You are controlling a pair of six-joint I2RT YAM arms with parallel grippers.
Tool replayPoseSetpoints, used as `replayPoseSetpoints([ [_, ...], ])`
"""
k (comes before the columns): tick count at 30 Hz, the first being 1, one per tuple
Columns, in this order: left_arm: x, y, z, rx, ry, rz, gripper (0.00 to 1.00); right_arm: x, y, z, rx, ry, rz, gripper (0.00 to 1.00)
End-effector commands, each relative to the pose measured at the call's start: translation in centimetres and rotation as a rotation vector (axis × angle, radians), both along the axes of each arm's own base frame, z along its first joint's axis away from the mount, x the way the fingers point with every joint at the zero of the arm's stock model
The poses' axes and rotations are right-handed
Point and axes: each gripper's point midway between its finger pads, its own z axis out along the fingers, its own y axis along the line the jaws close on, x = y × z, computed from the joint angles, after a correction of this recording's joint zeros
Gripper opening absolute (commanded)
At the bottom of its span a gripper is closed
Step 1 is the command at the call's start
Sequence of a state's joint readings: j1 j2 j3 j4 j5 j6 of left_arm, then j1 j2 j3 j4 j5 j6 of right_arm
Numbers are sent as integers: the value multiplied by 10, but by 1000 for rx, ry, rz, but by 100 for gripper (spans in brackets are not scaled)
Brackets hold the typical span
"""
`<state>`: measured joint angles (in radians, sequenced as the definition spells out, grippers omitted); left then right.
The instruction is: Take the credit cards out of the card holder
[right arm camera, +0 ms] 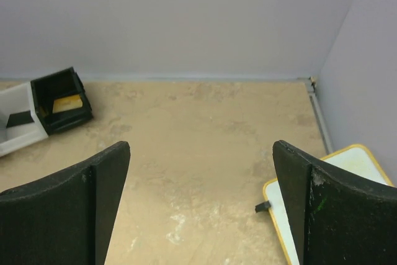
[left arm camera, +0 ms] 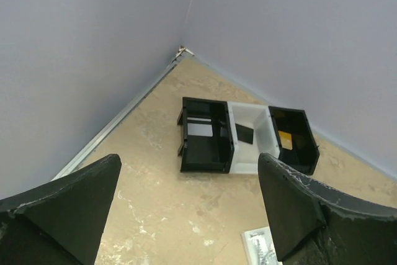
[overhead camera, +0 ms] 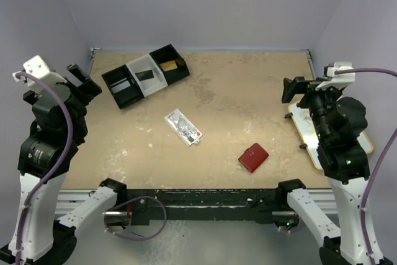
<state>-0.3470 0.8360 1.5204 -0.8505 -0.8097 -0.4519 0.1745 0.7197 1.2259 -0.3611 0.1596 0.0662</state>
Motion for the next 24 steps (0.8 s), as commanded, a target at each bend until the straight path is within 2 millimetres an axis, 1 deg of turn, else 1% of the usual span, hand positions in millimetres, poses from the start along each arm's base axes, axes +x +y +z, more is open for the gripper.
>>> replayPoseSetpoints([
  [1, 23, -7, -17, -4, 21, -22, 90, 4, 13, -19, 84, 16, 50, 100],
  [3, 29, -10, -36, -7, 71, -39, 90, 8, 20, -38, 101, 48, 84, 100],
  [6, 44, -21, -75, -30, 158, -94, 93, 17, 37, -72, 156, 117, 149, 100],
  [9, 63, -47, -120, -113, 233, -211, 95, 31, 56, -115, 191, 229, 225, 100],
  [11, 76, -70, -143, -195, 239, -296, 94, 39, 66, -143, 227, 316, 255, 100],
  [13, 81, -92, -163, -219, 259, -356, 94, 46, 74, -171, 260, 400, 272, 100],
  [15, 87, -122, -186, -225, 318, -433, 94, 51, 80, -193, 286, 474, 282, 100],
  [16, 89, -139, -196, -229, 352, -476, 94, 53, 80, -206, 298, 519, 265, 100],
  [17, 91, -159, -209, -233, 395, -529, 94, 54, 80, -218, 312, 560, 251, 100],
  [20, 94, -222, -238, -205, 493, -665, 94, 53, 76, -249, 350, 663, 184, 100],
  [22, 96, -268, -255, -188, 543, -759, 94, 47, 73, -264, 379, 714, 145, 100],
  [24, 99, -313, -277, -179, 598, -832, 93, 41, 69, -271, 413, 736, 98, 100],
])
